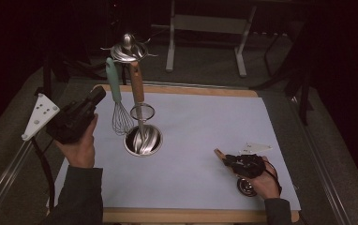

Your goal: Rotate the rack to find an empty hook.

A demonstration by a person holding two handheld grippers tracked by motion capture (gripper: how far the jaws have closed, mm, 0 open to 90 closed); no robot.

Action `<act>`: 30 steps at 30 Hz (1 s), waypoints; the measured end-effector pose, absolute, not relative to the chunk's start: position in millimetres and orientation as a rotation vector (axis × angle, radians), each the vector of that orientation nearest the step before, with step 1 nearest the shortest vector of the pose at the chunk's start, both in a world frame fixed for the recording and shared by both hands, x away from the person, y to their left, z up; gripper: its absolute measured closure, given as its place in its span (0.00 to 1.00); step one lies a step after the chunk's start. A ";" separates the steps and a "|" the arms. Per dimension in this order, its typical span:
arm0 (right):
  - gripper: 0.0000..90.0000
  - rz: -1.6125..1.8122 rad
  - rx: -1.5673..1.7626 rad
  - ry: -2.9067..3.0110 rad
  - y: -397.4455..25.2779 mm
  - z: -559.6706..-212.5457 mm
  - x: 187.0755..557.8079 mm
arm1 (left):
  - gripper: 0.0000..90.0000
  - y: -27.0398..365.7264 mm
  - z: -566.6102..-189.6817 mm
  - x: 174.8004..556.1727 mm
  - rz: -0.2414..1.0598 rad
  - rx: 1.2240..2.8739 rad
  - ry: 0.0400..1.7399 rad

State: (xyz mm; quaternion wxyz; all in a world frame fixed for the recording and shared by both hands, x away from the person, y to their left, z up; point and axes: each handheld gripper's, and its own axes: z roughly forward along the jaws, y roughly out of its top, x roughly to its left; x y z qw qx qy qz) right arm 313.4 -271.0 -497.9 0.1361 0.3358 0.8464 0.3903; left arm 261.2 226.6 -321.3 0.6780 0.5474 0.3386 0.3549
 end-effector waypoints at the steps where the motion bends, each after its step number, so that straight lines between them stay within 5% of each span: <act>1: 0.82 1.131 0.977 2.449 -272.1 -497.5 313.2 | 1.00 226.3 -319.7 261.8 0.796 1.224 0.758; 30: 0.82 1.177 1.019 2.418 -281.9 -498.0 312.3 | 1.00 210.5 -309.5 292.0 0.744 1.006 0.666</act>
